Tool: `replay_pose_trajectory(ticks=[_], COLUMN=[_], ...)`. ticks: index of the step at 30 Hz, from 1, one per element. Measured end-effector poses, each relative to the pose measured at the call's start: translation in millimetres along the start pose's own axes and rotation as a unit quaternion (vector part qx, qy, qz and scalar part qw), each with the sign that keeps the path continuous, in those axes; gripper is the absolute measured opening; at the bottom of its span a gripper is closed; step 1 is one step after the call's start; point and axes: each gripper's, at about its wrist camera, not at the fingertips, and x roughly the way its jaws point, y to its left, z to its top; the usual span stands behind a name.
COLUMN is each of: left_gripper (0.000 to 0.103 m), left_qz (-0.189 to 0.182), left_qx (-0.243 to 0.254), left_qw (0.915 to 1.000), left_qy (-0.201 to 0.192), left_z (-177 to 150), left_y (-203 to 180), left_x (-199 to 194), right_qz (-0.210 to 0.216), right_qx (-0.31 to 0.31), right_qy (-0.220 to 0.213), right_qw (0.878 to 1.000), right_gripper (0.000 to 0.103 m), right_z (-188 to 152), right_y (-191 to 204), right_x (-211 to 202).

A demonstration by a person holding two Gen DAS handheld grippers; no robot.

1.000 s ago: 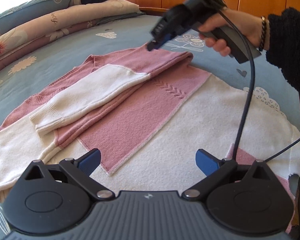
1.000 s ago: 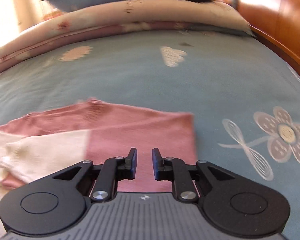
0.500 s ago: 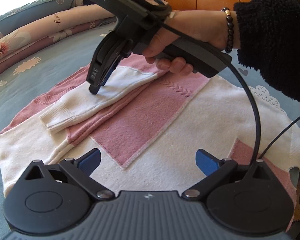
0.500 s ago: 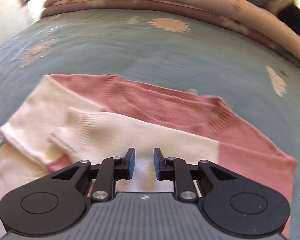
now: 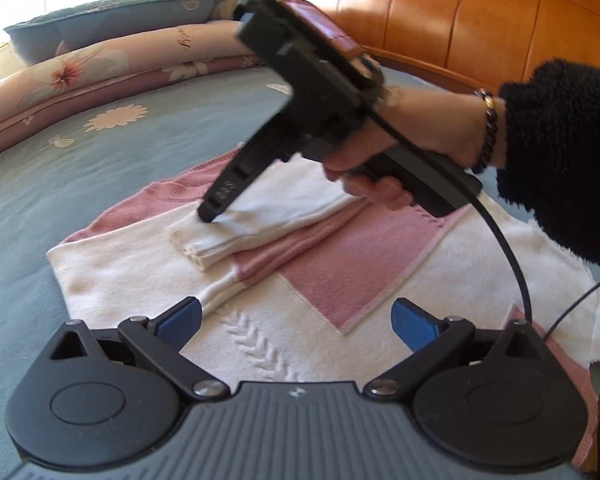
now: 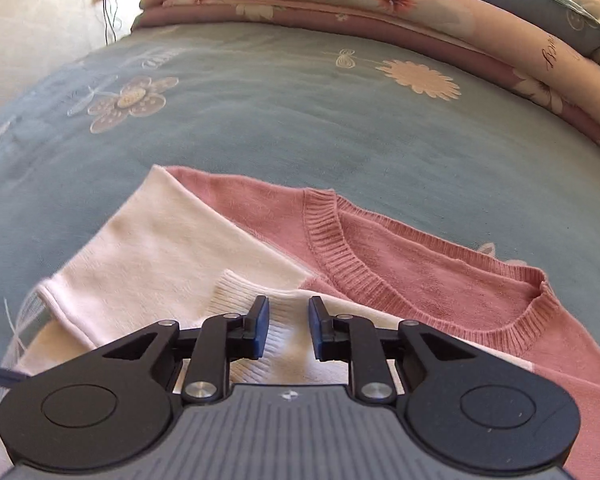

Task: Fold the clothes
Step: 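Press the white sleeve flat onto the chest with the right gripper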

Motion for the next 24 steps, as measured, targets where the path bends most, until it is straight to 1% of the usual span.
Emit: replay_pose_trajectory(ticks=[5,6,7,8,9,12,13,16,19,21,22,23,24], left_gripper=[0.101,0.101,0.101,0.101,0.101,0.101,0.101,0.101,0.101,0.101,0.101,0.101,0.101], left_qz=[0.000,-0.001,-0.002,-0.003,-0.003,-0.002,-0.004,-0.009,-0.011,-0.013,-0.014,-0.014,-0.014], left_qx=[-0.004,-0.001,0.001,0.003,0.007,0.015,0.015,0.020,0.025,0.026,0.027,0.027,0.027], left_qw=[1.0000,1.0000,1.0000,1.0000,1.0000,0.9999,0.9999,0.9998,0.9996,0.9996,0.9995,0.9995,0.9995], left_qy=[-0.004,-0.003,-0.002,0.000,0.002,0.005,0.004,0.002,-0.002,-0.005,-0.006,-0.006,-0.006], left_z=[1,1,1,1,0,0,1,1,2,3,3,3,3], left_y=[2,1,-1,-3,-6,-10,-11,-15,-18,-19,-19,-19,-19], left_x=[-1,0,1,2,2,4,4,3,1,-1,-1,-1,-1], right_qz=[-0.020,-0.025,-0.019,-0.005,0.017,0.083,0.091,0.023,-0.026,-0.065,-0.076,-0.078,-0.071], right_qx=[0.031,0.038,0.039,0.036,0.031,0.032,0.031,0.022,0.049,0.047,0.039,0.032,0.027], right_qy=[-0.001,0.006,0.012,0.014,0.010,-0.006,-0.011,-0.010,0.006,0.023,0.034,0.038,0.037], right_qw=[0.999,0.999,0.999,0.999,0.999,0.996,0.995,0.999,0.998,0.997,0.996,0.996,0.996], right_gripper=[0.028,0.028,0.028,0.029,0.031,0.031,0.032,0.035,0.035,0.036,0.036,0.036,0.036], right_z=[-6,-10,-14,-16,-17,-16,-15,-15,-21,-27,-30,-33,-35], right_y=[-9,-10,-9,-7,-4,-1,-1,-8,-23,-25,-22,-17,-12], right_x=[-8,-6,-4,-4,-7,-21,-25,-34,-31,-24,-21,-18,-18])
